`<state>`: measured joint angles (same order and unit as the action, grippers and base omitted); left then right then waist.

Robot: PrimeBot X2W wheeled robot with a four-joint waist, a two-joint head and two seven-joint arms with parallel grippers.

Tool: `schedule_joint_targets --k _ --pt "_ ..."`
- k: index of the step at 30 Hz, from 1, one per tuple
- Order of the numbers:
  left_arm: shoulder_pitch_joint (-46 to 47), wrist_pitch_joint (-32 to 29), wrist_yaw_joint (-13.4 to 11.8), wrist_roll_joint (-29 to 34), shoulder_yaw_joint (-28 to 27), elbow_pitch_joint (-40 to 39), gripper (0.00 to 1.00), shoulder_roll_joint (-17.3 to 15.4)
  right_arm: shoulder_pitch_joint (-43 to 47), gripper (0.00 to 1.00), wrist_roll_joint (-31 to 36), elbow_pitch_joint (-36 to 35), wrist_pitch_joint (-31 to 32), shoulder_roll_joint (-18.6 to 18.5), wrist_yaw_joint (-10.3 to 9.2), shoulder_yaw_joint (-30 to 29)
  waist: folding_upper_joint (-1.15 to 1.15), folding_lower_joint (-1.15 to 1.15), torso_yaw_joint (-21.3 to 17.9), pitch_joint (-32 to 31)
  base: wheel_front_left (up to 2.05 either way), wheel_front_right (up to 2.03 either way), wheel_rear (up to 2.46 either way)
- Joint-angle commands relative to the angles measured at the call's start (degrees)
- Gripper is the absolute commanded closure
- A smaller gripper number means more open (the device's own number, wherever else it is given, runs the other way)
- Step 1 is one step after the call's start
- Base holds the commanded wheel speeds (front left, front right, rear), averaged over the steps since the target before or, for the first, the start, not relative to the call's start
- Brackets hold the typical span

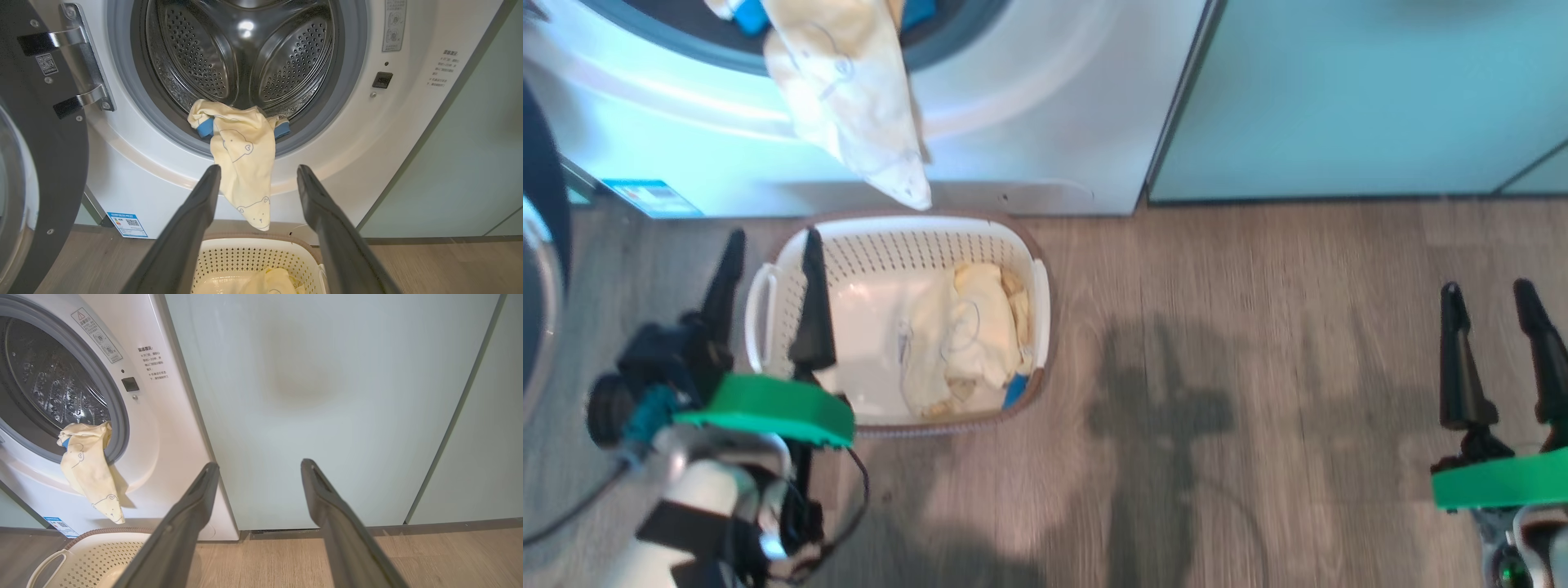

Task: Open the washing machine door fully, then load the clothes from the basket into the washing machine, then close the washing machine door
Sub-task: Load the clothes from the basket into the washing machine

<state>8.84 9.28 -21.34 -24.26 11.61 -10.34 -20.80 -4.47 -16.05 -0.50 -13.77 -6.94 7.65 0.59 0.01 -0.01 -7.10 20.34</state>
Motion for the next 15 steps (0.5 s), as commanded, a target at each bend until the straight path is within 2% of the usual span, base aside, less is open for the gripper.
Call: schedule_joint_targets --k 1,10,15 --pt "0.2 0.8 -0.1 0.5 -1.6 -1.7 0.0 -0.7 0.9 0.0 0.4 -1.7 0.3 -1.3 -0.16 1.1 -0.01 0.01 1.0 -2.3 0.0 0.0 0.0" --pt "-4.9 1.7 -0.1 -0.4 1.4 0.6 0.0 1.8 4.9 0.0 1.3 -2.8 2.7 -0.2 -0.16 -0.4 -0.01 0.01 2.7 -9.1 0.0 0.0 0.0" --pt "-6.8 1.7 -0.2 -0.9 1.3 1.1 0.0 1.8 7.6 0.0 1.5 -3.5 3.5 0.9 -0.16 -1.6 -0.01 0.01 3.4 -11.5 0.0 0.0 0.0"
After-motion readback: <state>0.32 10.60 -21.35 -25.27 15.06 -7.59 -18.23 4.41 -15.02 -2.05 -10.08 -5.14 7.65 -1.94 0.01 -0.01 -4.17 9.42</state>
